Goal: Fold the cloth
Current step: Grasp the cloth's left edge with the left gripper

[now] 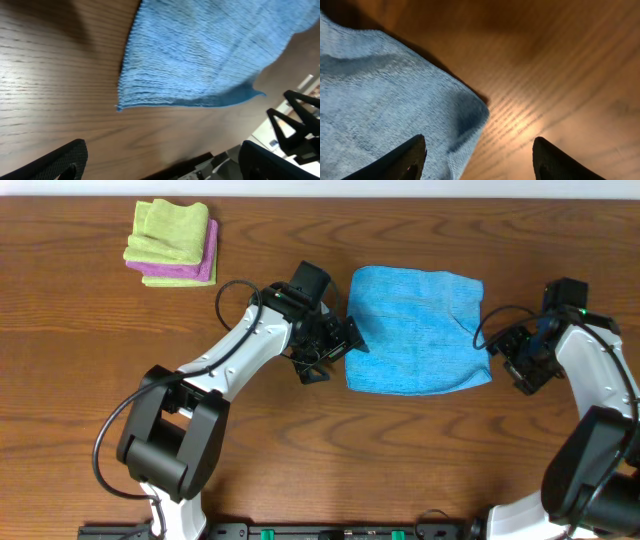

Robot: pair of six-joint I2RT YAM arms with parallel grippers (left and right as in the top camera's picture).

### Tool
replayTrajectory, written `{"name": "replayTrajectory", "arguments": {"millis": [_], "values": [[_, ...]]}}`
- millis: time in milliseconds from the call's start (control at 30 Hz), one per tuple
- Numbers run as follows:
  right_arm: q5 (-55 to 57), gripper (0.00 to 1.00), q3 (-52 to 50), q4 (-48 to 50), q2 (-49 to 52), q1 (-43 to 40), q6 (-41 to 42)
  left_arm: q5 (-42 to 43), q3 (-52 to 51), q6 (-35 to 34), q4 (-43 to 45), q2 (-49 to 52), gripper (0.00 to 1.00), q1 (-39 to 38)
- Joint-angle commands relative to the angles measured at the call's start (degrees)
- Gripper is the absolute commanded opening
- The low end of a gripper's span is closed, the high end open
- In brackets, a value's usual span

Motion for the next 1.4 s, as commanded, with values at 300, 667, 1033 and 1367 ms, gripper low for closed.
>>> {"name": "replayTrajectory", "arguments": {"millis": [300, 667, 1033, 1367], "values": [[0.68, 0.68, -0.02, 3.19, 0.15, 0.22, -3.72, -0.02, 0.94, 0.02, -1.09, 7.58, 0.89, -1.18], [0.68, 0.67, -0.02, 3.74, 0.15, 0.22, -3.69, 0.81, 0.96, -2.86, 3.48, 7.76, 0.74, -3.45], [0.68, 0.67, -0.02, 4.15, 0.15, 0.22, -4.76, -3.30, 0.94, -3.52, 4.24, 7.76, 0.68, -3.80], [0.68, 0.67, -0.02, 4.37, 0.15, 0.22, -4.76, -6.23, 0.92, -3.54, 6.80, 9.42, 0.72, -5.33]]}}
